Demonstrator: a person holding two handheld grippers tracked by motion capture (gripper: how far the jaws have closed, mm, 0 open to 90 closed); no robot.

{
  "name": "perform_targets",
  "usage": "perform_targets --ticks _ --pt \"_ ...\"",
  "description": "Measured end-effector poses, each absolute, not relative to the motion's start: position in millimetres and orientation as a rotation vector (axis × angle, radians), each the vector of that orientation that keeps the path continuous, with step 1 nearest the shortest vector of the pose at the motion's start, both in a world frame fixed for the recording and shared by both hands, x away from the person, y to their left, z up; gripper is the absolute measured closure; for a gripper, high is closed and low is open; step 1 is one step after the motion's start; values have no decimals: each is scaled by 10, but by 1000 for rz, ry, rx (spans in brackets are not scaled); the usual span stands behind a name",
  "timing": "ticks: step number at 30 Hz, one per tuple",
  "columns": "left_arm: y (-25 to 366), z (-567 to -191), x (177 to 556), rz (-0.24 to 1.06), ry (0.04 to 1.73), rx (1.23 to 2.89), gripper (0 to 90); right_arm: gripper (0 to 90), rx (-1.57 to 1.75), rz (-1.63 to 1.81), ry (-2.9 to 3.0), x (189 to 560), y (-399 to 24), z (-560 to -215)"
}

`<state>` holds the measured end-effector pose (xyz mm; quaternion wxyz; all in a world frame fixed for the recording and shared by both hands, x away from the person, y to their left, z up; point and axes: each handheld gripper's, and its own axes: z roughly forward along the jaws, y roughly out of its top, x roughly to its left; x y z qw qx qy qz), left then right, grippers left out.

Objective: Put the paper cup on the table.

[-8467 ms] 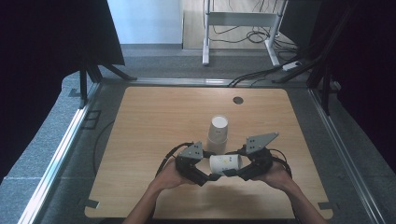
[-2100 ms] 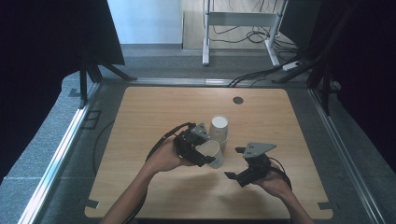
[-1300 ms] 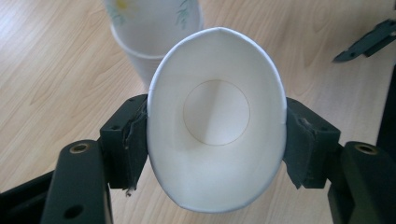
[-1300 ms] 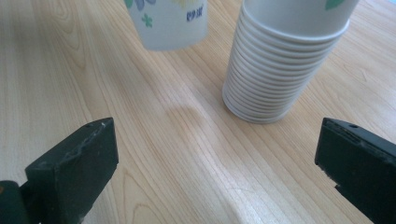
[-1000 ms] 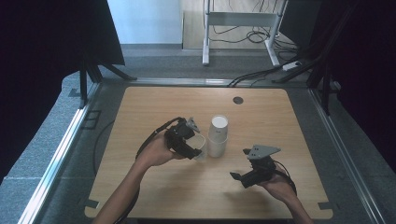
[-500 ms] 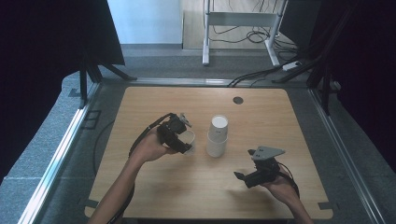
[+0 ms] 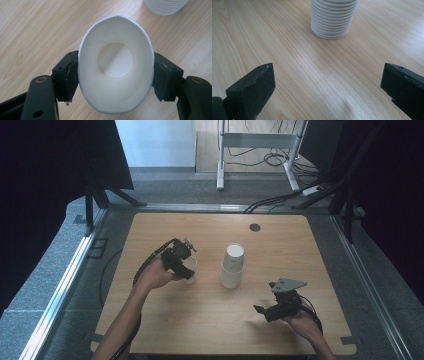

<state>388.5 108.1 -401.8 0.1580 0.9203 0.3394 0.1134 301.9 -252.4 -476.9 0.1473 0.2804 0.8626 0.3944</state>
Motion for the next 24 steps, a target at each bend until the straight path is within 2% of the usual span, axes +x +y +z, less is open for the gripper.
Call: perform_targets --ticks 15,24 --pt "1108 -4255 4064 372 1075 2667 297 7 820 1101 2495 3028 -2545 -4827" --pt "1069 -4301 4096 355 1102 2660 265 8 819 1095 2507 3029 -2546 -4840"
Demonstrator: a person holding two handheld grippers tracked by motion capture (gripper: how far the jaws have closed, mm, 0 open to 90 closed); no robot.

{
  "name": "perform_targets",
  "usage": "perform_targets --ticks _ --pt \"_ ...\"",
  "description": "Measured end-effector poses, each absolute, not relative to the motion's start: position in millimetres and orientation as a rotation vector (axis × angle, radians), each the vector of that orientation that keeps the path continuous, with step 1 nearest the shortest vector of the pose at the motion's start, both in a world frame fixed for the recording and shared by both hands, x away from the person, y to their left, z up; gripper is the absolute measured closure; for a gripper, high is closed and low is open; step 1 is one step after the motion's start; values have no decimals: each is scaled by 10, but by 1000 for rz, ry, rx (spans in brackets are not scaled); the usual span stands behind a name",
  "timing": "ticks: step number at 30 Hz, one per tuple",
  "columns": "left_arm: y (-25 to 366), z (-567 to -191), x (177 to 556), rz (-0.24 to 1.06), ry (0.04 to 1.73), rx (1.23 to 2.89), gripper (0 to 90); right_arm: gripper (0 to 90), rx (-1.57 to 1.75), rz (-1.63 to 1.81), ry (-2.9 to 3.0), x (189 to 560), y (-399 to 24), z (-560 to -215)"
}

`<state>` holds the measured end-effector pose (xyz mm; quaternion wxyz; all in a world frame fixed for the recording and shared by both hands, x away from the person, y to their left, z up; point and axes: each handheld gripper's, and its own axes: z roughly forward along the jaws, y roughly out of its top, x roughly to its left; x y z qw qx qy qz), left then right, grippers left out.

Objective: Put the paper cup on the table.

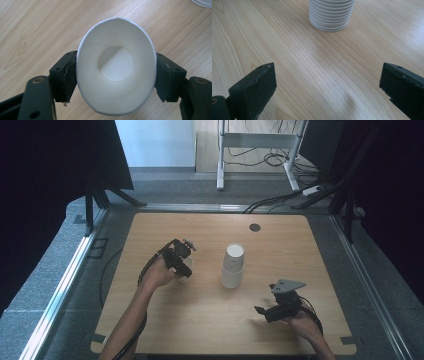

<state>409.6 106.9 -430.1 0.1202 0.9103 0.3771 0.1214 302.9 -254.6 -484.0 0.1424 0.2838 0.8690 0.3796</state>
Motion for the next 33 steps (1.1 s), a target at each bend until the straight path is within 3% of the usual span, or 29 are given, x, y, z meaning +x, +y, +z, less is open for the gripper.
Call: perform_targets --ticks 20,33 --pt "1203 -4270 4042 306 1129 2430 21 12 824 1094 2515 3030 -2543 -4856" --pt "1216 -4205 3879 392 1070 2305 0 14 832 1108 2516 3022 -2546 -4861"
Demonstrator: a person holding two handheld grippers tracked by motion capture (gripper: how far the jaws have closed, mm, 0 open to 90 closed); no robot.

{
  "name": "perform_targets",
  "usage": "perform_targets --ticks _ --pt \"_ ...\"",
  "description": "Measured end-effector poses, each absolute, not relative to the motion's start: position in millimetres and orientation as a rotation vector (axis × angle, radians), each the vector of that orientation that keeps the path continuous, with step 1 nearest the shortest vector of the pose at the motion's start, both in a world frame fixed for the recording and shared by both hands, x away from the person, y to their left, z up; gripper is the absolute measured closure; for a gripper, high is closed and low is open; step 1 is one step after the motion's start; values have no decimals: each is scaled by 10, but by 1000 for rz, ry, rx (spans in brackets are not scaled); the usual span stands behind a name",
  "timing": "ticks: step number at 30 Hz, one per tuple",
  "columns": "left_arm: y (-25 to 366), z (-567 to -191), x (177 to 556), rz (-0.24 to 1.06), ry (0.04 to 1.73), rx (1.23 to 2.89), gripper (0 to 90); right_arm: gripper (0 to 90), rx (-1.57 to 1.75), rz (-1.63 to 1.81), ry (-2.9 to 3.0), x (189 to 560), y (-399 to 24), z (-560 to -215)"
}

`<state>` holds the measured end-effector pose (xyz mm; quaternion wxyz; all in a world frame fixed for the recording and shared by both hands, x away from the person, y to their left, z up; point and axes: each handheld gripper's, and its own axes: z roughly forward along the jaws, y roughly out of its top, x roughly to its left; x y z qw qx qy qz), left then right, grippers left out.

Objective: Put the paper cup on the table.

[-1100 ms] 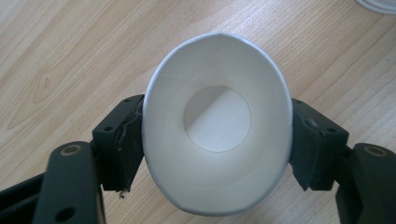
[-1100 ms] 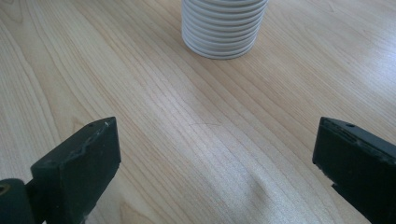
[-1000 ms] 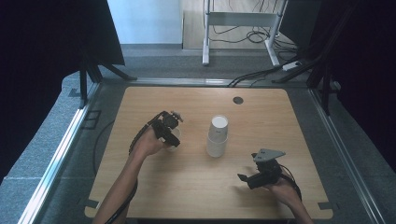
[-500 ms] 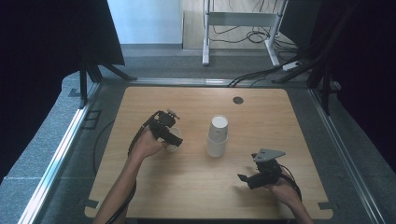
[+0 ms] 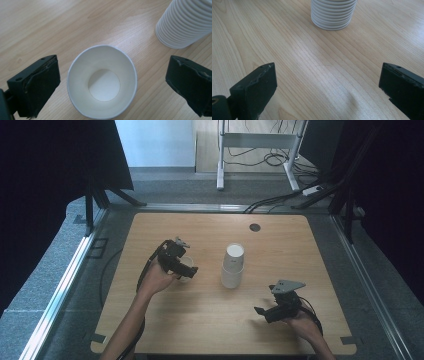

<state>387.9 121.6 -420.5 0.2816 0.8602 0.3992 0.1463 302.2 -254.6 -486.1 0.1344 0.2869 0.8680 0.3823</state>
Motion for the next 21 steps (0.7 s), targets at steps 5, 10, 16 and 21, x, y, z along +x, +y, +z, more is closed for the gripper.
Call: perform_targets --ticks 5,10,16,21 --pt "1210 -4157 3793 430 1030 2269 0 13 845 1122 2507 3023 -2557 -4859" --pt "1206 -4108 3713 461 993 2256 0 11 845 1129 2500 3018 -2567 -4841" --pt "1222 -4054 3624 492 969 2231 0 11 841 1126 2496 3008 -2577 -4825" --pt "1226 -4026 3535 499 953 2213 0 10 840 1126 2491 3001 -2587 -4819"
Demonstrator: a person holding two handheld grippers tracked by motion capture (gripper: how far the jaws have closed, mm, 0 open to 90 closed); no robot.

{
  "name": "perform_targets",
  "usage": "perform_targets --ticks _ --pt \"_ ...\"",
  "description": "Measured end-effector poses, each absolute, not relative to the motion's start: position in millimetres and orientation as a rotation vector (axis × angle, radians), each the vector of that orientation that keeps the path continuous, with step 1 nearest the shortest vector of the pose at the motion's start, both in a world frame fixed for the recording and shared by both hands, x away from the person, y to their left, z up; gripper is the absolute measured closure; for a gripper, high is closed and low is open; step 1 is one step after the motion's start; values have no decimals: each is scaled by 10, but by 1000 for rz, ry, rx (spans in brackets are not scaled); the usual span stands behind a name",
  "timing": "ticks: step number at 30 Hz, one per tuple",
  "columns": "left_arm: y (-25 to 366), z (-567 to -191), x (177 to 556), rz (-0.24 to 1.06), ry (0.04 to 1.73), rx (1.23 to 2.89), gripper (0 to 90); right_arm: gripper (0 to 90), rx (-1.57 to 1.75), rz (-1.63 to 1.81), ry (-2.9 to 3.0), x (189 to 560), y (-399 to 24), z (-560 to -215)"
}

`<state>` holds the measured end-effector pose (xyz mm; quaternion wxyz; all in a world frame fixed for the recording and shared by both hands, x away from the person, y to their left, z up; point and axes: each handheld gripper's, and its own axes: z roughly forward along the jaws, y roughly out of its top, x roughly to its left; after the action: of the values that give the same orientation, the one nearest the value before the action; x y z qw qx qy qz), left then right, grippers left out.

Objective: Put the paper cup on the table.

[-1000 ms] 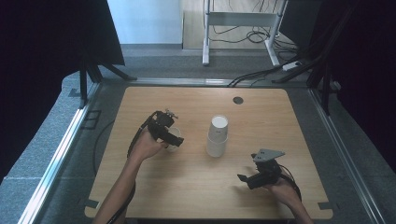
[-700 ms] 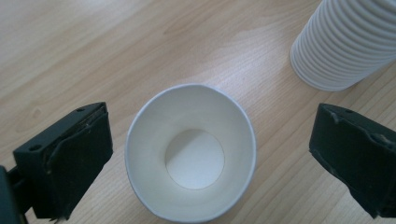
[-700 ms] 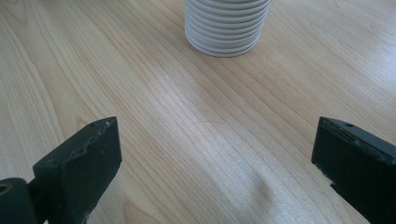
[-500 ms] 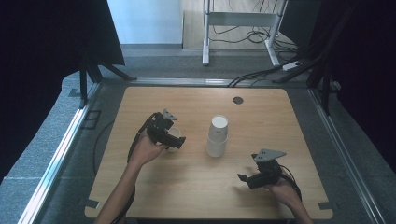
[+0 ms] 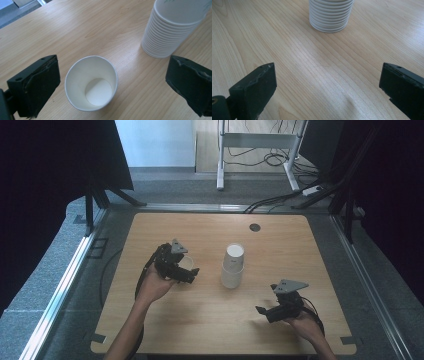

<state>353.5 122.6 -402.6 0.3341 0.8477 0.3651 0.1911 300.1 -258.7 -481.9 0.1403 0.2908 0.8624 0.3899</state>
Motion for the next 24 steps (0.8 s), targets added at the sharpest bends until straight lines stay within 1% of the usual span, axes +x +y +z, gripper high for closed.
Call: perform_targets --ticks 12,24 --pt "1288 -3969 3283 546 925 2141 0 11 848 1115 2489 2994 -2605 -4818" --pt "1340 -4068 3017 552 914 2098 0 0 876 1109 2473 2992 -2630 -4824"
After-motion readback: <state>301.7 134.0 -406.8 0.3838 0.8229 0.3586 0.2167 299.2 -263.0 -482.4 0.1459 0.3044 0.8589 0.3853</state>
